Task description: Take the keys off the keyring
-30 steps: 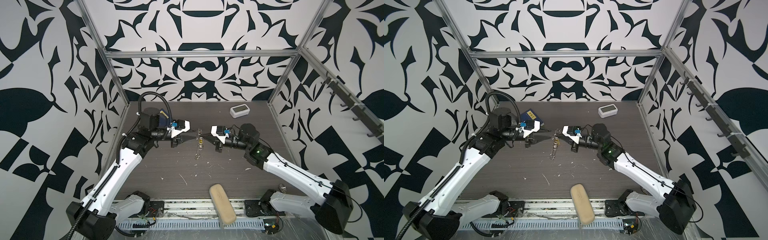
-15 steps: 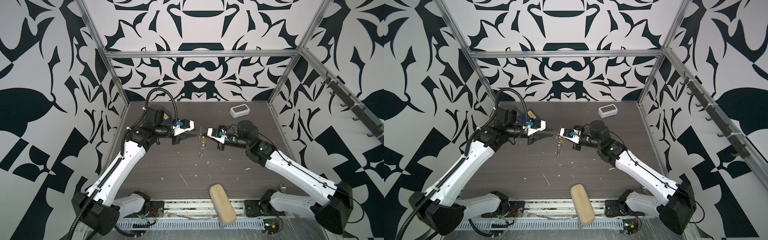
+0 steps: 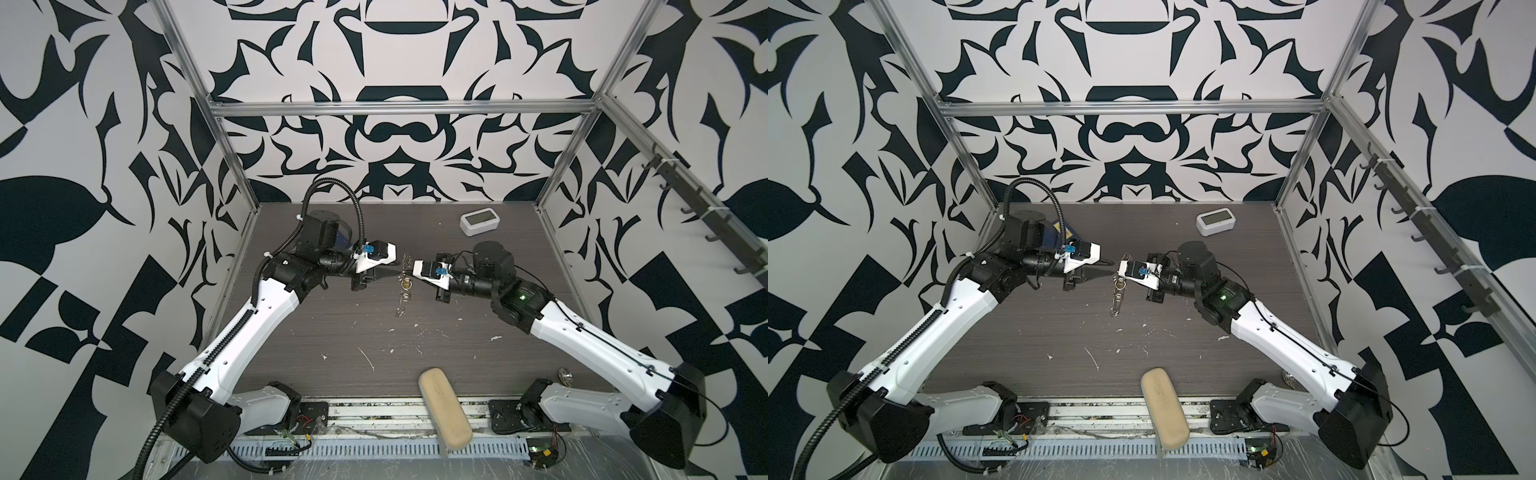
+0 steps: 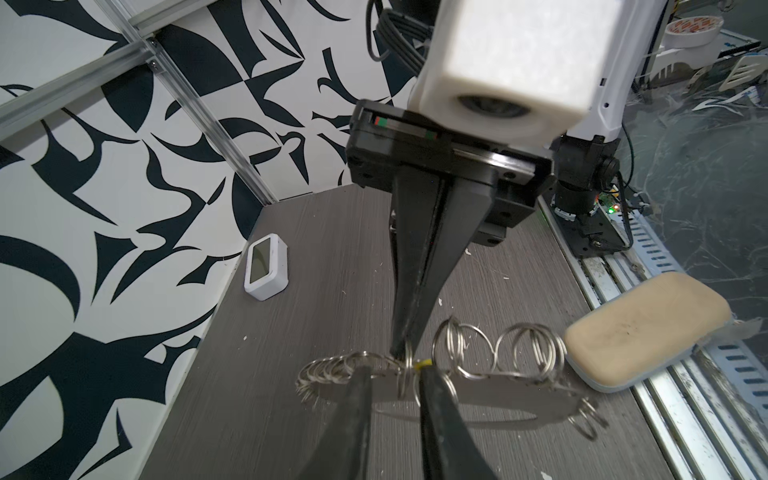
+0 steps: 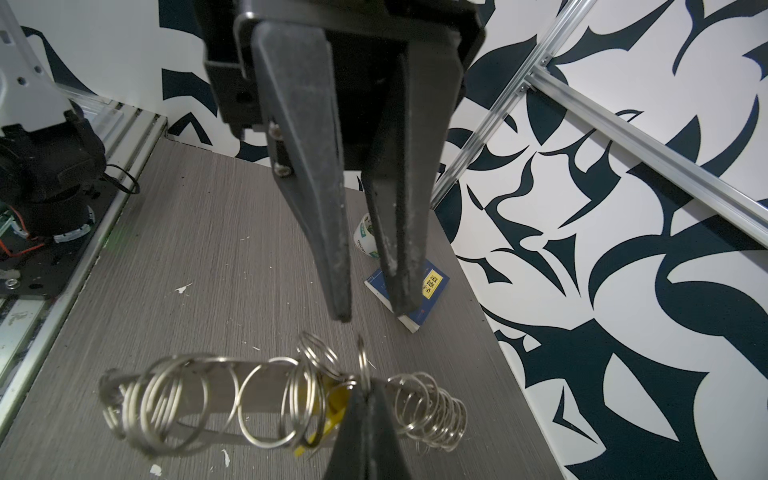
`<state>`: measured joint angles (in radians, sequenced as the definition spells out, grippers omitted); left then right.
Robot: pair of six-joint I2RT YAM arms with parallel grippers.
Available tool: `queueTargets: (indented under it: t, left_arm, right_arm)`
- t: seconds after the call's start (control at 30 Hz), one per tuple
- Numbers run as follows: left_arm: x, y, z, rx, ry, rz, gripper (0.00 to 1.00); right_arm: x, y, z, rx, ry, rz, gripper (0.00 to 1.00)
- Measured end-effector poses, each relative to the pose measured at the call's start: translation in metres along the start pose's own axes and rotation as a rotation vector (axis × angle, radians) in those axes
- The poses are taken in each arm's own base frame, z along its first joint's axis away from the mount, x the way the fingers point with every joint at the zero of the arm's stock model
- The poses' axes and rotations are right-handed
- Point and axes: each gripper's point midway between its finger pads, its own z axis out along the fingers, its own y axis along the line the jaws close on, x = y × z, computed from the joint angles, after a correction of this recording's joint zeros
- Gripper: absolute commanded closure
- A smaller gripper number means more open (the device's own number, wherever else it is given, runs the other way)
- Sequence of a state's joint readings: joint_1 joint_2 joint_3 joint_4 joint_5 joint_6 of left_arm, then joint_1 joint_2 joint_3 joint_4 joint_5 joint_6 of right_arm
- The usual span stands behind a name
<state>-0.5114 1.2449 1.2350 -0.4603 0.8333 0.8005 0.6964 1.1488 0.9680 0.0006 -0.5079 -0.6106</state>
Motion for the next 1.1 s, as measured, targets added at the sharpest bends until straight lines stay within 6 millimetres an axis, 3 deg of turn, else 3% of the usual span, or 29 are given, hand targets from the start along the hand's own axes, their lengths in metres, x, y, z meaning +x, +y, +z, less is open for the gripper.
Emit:
queueTargets:
  t: [0.23, 0.47, 0.63, 0.67, 0.7, 0.73, 0.8, 0.93, 1.1]
  left_arm:
    - [0.002, -0.003, 0.006, 0.02, 0.002, -0.009, 0.81]
    - [0.003, -0.003, 0.007, 0.023, 0.004, -0.013, 1.0]
    - [0.003, -0.003, 0.007, 0.024, 0.002, -0.009, 1.0]
    - [0.003, -0.003, 0.008, 0.023, -0.003, -0.012, 1.0]
    - [0.004, -0.003, 0.008, 0.021, -0.012, -0.018, 1.0]
    - [0.005, -0.001, 0.008, 0.015, -0.026, -0.027, 1.0]
    - [0.01, -0.001, 0.009, 0.007, -0.054, -0.058, 1.0]
    - [0.01, 0.005, 0.006, -0.009, -0.103, -0.092, 1.0]
    - [-0.011, 0.011, -0.006, -0.025, -0.179, -0.058, 1.0]
  right_arm:
    - [-0.005, 0.0, 0.0, -0.002, -0.008, -0.005, 1.0]
    - [-0.007, 0.0, 0.0, -0.004, -0.011, -0.008, 1.0]
    - [-0.006, 0.001, 0.0, -0.005, -0.005, -0.006, 1.0]
    - [-0.006, 0.001, 0.0, -0.003, -0.003, -0.004, 0.97]
    - [-0.005, 0.0, 0.0, -0.001, 0.003, 0.0, 0.8]
    - [-0.004, 0.0, 0.0, 0.002, 0.009, 0.007, 0.7]
    - [-0.004, -0.003, -0.001, 0.021, 0.016, 0.005, 0.61]
    - [-0.007, -0.012, -0.012, 0.086, 0.006, -0.016, 0.57]
    - [-0.01, -0.031, -0.029, 0.168, -0.029, -0.004, 0.58]
